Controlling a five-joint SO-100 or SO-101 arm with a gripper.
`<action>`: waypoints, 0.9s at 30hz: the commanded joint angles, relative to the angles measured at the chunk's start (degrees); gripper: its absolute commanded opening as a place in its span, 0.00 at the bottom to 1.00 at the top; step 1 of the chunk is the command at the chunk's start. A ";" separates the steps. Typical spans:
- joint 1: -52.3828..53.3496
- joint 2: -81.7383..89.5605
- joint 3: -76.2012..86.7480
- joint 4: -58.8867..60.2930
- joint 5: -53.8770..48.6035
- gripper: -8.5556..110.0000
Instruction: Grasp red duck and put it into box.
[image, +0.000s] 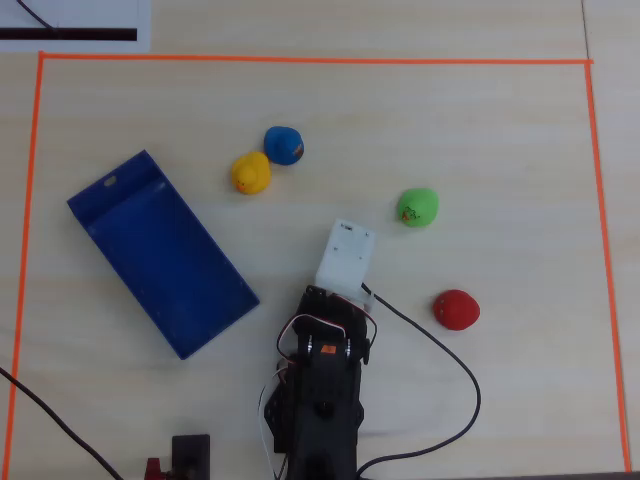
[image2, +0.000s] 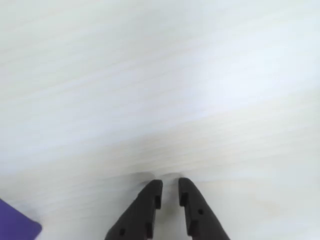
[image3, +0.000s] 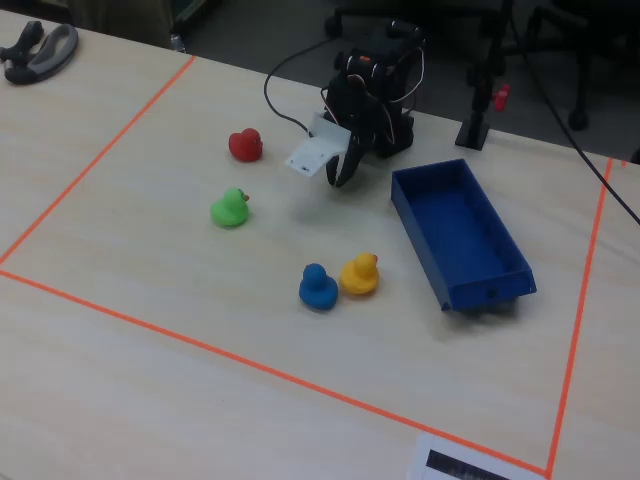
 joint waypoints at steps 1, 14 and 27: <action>1.67 -4.48 -7.65 -1.41 0.09 0.07; 28.04 -32.08 -48.25 -2.72 -8.35 0.22; 56.43 -44.21 -64.95 -4.48 -24.35 0.38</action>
